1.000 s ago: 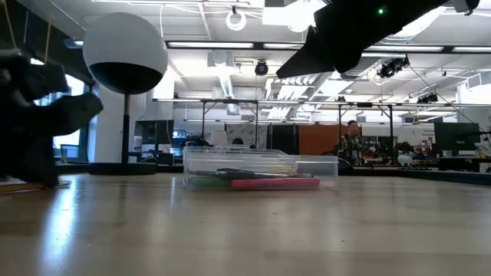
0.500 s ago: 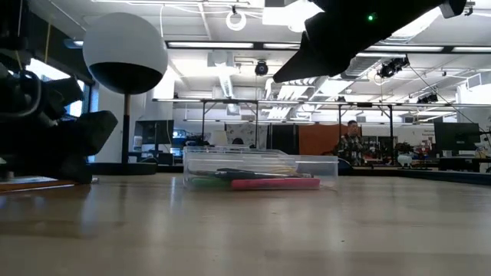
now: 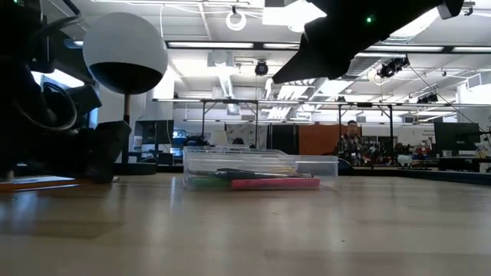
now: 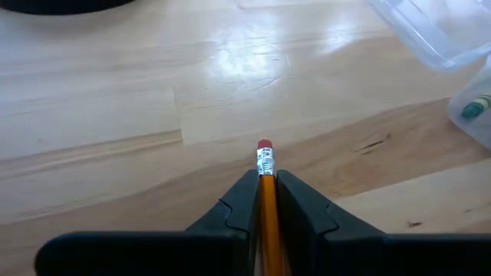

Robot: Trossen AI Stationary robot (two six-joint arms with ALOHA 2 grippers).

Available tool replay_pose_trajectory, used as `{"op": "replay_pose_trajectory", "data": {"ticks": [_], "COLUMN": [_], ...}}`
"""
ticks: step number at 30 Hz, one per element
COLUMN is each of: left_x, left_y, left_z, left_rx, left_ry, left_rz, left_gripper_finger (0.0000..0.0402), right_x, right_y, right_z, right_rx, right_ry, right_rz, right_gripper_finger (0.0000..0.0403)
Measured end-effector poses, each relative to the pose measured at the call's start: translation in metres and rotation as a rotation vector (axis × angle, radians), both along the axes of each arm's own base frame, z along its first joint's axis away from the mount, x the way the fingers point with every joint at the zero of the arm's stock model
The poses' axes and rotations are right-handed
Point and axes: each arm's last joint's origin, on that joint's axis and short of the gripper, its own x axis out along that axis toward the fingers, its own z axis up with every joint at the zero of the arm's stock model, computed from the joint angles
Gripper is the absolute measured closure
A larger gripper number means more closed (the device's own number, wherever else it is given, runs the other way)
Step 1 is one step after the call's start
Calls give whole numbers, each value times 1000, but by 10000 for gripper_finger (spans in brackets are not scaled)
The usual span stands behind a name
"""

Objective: Pick & place school supplies into a supply box
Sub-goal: Put the yellow pencil into the transparent supply box

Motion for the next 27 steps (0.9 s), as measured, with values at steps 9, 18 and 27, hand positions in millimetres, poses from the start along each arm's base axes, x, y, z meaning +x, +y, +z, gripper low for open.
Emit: {"op": "replay_pose_trajectory", "data": {"ticks": [9, 18, 27], "left_x": [7, 24, 66], "left_y": [-3, -13, -38], "left_z": [-26, -1, 89], "left_rx": [100, 43, 125], "left_ry": [-77, -196, -121], "left_rz": [-28, 50, -203], "left_gripper_finger": [367, 367, 364], "right_x": [2, 2, 3], "right_y": [-7, -7, -7], "right_z": [0, 0, 1], "right_rx": [-2, -3, 3], "right_ry": [2, 4, -15], "right_rz": [-22, -21, -22], "right_gripper_finger": [324, 324, 324]}}
